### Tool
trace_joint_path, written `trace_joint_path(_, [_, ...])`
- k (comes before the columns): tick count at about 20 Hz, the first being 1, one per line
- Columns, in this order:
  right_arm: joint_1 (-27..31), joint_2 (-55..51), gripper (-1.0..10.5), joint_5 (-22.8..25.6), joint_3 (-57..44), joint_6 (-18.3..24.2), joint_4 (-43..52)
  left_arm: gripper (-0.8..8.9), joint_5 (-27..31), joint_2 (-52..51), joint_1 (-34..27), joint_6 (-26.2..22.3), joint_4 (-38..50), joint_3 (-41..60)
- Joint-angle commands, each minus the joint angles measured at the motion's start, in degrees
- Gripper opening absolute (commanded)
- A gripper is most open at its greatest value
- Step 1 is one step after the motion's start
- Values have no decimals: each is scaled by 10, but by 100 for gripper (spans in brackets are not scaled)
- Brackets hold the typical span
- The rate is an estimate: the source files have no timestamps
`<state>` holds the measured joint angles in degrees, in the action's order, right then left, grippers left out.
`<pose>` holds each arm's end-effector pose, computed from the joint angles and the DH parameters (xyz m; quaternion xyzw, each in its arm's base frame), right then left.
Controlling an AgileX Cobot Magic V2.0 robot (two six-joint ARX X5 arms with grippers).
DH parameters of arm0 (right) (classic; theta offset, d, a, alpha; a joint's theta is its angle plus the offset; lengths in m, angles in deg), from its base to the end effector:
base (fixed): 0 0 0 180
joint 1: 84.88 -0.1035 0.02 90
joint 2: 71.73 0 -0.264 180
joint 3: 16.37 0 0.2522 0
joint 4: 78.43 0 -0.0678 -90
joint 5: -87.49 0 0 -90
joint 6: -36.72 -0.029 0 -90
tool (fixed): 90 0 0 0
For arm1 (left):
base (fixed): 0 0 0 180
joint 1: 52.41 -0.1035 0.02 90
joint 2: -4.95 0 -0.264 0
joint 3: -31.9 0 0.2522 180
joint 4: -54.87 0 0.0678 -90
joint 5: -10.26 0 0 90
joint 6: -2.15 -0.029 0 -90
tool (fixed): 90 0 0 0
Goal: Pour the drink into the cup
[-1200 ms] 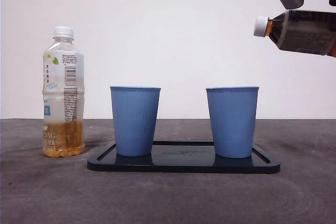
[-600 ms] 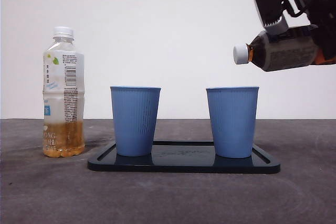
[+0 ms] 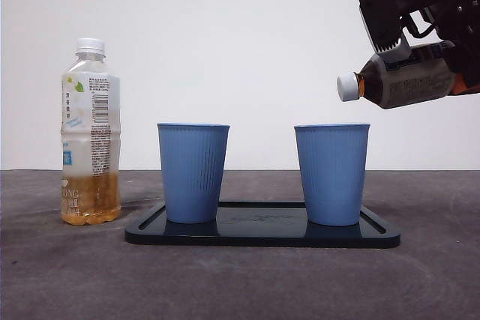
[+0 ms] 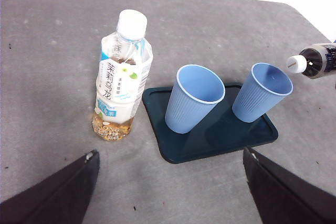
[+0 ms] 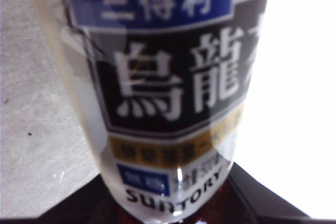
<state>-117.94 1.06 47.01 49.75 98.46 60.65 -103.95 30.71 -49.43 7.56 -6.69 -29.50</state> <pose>0.2222 0.1183 0.2624 -0.6932 0.3274 0.0431 0.6407 0.0712 -0.0156 0.3240 -0.0860 0.2310 -0.2184 0.9442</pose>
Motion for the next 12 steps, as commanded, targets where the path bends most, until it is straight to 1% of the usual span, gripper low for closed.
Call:
trace_joint_path(1, [-6,0,82,16,19,0,21,442,-3,0,1,-7,6,-10])
trace_joint_path(5, [-6,0,81,16,19,-1,21,442,-3,0,1,-7,6,-10])
trace_joint_path(6, [-6,0,82,15,19,-6,21,442,-3,0,1,-7,6,-10])
trace_joint_path(8, [-5,-3,81,13,21,-42,23,442,-3,0,1,-7,7,-10])
trace_joint_path(10, [-4,-15,81,-4,31,-97,17,442,-2,0,1,-7,7,-10])
trace_joint_path(12, [-1,-42,81,-35,47,-166,3,442,-2,0,1,-7,7,-10])
